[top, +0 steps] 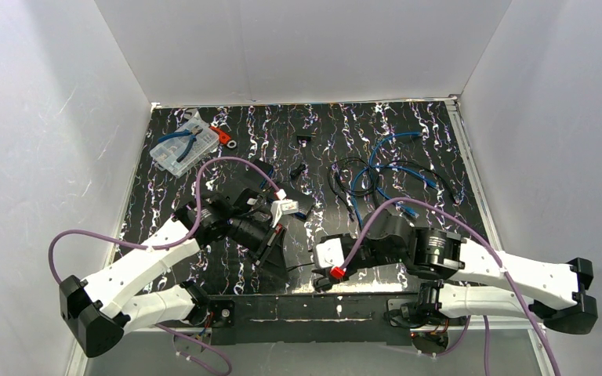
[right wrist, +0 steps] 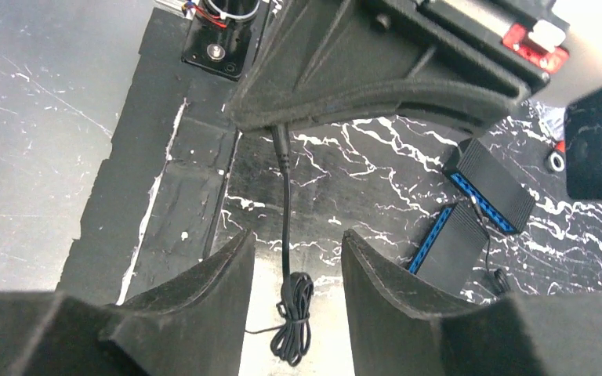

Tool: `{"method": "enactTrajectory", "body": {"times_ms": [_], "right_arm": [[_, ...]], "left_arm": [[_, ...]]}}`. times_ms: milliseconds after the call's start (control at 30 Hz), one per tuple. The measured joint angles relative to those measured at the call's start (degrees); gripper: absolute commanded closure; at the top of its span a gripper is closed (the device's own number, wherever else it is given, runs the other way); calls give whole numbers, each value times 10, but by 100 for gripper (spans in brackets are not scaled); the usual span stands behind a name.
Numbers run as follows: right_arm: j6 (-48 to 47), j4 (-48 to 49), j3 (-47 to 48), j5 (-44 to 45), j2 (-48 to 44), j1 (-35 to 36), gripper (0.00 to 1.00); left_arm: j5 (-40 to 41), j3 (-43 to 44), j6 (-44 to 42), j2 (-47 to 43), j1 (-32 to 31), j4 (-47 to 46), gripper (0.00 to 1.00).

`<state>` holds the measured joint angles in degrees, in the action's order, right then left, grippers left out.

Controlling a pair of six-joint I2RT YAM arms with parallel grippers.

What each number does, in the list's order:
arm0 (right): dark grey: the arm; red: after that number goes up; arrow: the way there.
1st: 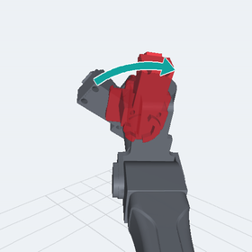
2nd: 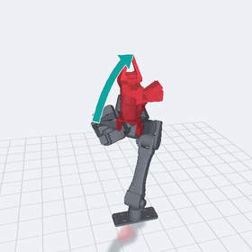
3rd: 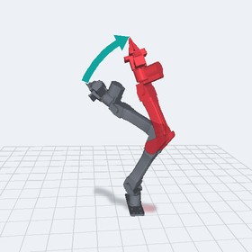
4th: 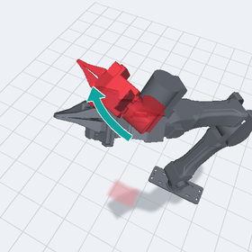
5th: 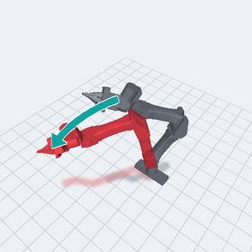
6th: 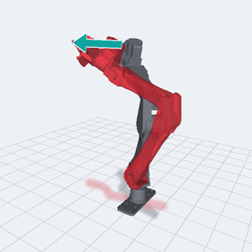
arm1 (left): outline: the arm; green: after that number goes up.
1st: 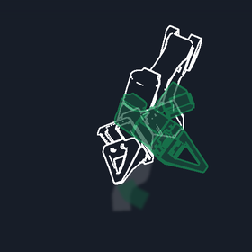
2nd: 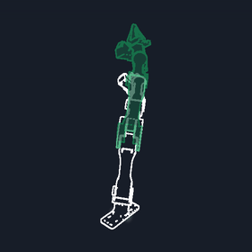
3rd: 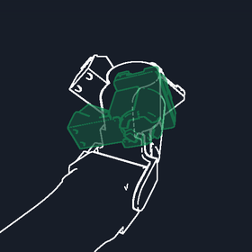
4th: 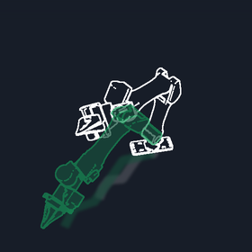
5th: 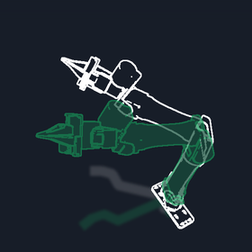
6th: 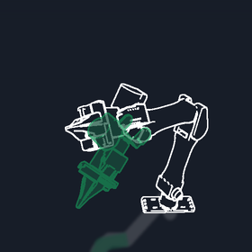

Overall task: Insert the plug into the switch port
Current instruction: Pick up the power from the center of the board.

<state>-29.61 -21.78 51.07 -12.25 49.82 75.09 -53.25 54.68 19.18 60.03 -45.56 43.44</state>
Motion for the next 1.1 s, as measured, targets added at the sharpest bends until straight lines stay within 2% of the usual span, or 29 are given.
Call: {"method": "enactTrajectory", "body": {"times_ms": [767, 1100], "right_arm": [[-10, 41, 21, -30, 91, 24, 61], [-11, 56, 21, -27, 98, 34, 69]], "left_arm": [[-2, -7, 19, 11, 0, -9, 100], [-3, -9, 20, 11, 0, -11, 100]]}}
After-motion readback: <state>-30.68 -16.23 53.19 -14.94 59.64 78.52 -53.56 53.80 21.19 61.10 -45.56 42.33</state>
